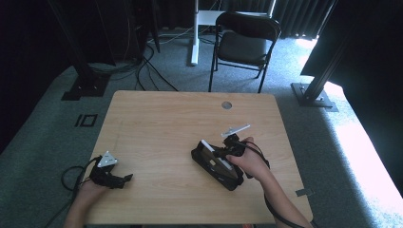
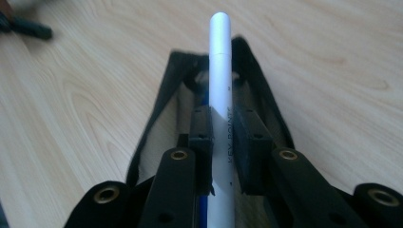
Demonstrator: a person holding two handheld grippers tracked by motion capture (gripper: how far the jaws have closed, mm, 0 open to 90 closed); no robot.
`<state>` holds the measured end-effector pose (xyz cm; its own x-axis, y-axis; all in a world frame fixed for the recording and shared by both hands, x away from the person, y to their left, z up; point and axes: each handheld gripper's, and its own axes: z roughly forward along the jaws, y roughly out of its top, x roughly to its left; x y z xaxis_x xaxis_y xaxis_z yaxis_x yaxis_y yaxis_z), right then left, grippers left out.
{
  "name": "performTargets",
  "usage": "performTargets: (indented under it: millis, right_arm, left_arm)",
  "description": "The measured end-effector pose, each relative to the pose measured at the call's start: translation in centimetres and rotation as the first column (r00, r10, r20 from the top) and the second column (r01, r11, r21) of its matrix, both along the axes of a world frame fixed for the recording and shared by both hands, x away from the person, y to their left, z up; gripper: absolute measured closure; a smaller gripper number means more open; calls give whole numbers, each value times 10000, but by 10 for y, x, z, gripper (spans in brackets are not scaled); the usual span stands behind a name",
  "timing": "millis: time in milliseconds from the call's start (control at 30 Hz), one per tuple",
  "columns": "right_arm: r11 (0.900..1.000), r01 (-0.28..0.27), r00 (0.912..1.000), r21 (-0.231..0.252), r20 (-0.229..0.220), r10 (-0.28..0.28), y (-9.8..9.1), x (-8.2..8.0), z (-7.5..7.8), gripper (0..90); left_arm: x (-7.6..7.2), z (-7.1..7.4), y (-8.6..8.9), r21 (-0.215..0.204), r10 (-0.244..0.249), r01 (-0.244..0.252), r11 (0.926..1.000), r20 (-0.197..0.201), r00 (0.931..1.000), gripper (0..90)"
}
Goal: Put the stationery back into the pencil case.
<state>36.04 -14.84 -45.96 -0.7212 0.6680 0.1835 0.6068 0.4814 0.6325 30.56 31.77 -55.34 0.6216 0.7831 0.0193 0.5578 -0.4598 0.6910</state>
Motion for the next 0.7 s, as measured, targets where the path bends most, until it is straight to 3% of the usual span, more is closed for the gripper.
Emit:
performTargets:
  millis: [267, 700]
  right_arm:
    - [9983, -223, 9989, -545, -432, 200, 9, -1, -13, 786]
    - [9937, -496, 9959, -1002, -805, 416, 19, 0, -26, 786]
  left_arm:
    - [0, 0, 0, 0, -2, 2, 10000, 0, 10000, 21]
    - [0, 0, 0, 11, -11, 11, 10000, -7, 10000, 21]
